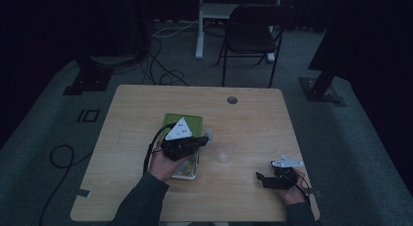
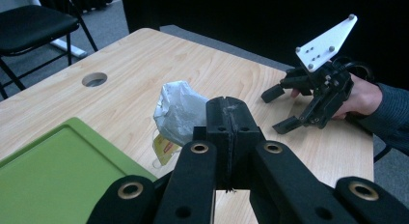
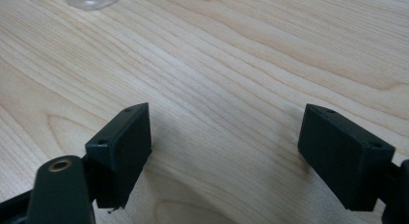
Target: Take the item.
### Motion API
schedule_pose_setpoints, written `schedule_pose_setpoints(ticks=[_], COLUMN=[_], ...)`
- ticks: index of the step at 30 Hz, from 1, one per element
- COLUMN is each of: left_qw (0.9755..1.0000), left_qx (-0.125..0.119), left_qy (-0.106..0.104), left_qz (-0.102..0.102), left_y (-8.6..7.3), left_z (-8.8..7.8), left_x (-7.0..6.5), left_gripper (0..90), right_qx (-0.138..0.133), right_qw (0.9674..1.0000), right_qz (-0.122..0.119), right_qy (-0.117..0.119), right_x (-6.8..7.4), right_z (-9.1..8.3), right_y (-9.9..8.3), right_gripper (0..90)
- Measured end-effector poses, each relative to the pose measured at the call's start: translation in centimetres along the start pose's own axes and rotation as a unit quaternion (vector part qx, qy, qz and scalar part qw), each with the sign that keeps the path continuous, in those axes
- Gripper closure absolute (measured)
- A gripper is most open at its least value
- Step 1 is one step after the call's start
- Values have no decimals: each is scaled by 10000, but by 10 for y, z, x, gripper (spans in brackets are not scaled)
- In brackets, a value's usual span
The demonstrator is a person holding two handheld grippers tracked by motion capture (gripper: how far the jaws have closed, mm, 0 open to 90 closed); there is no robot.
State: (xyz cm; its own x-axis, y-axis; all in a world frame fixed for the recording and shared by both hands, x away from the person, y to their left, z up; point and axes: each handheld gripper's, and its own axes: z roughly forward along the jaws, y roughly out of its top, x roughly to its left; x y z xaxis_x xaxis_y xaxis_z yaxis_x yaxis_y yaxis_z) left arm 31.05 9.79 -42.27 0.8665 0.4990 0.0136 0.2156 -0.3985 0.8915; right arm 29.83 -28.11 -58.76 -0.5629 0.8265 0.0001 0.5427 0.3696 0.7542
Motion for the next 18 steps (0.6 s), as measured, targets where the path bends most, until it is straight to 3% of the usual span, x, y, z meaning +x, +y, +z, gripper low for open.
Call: schedule_pose_setpoints(ticks=[18], left_qw=[9999], left_qx=[19], left_qy=[-138], left_qz=[48], left_y=[7], left_z=[22], left_x=[-3], left_gripper=[900], right_qx=[-5], right_qw=[10000], right_qz=[-11], right_qy=[-2], right_x=[0], right_z=[0], right_y=[0], right_gripper=[189])
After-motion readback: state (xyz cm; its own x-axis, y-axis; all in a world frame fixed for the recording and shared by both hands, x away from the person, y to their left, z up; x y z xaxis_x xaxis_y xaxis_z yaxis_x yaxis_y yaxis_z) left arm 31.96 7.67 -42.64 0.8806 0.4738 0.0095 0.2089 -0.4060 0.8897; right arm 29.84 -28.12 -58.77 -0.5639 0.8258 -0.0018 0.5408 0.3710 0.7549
